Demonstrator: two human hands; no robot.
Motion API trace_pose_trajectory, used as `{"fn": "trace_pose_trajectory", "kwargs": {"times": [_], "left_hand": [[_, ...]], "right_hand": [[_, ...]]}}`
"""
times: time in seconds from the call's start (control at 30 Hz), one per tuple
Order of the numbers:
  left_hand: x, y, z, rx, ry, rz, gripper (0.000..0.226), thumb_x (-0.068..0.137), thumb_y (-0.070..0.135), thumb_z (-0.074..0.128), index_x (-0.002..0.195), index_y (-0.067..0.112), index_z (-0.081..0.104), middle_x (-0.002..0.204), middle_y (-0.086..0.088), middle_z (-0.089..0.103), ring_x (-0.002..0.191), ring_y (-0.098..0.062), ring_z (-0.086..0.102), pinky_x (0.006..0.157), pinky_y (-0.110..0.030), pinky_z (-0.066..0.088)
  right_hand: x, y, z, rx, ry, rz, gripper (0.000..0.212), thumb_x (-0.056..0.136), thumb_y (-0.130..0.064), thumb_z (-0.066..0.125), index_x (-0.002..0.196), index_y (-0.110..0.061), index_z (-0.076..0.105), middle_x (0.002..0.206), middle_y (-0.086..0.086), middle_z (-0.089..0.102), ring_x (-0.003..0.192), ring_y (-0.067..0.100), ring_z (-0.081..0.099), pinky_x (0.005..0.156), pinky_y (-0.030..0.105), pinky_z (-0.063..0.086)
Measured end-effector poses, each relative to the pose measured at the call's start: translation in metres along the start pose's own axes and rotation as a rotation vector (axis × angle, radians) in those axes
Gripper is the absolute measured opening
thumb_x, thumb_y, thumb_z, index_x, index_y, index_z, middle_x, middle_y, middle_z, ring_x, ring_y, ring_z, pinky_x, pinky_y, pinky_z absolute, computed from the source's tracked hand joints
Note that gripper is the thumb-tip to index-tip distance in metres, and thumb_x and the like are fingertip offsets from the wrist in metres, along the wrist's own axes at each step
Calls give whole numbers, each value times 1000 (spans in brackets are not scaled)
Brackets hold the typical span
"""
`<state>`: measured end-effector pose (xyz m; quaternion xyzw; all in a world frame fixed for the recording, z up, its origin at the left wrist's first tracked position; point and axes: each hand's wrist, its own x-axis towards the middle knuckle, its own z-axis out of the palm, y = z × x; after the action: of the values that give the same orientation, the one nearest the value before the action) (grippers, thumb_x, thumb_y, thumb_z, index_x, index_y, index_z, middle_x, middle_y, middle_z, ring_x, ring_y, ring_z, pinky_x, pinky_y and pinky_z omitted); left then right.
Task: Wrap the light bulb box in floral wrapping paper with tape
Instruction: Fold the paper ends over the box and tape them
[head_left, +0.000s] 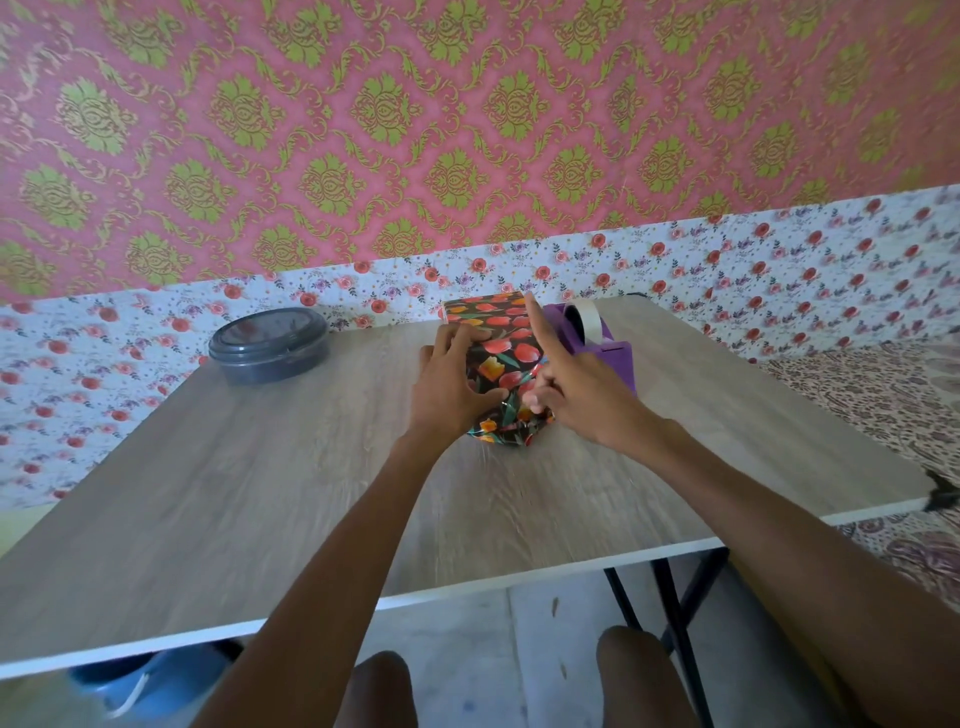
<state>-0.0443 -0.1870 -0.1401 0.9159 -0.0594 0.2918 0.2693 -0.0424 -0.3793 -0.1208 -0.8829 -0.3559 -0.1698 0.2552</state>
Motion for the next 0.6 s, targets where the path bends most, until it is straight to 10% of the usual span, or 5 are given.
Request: {"fn": "trace_pose_trajectory", "kwargs": {"times": [0.6], "left_hand": [[1,-26,3,-17,-66,177,86,65,29,86,139,25,42,142,-2,38,123,-31,42,102,-41,37]], "right_hand": [[33,-19,21,-682,34,61,117,81,-30,73,153,-14,-17,57,-1,48,46,22,50,44,26,33]]}}
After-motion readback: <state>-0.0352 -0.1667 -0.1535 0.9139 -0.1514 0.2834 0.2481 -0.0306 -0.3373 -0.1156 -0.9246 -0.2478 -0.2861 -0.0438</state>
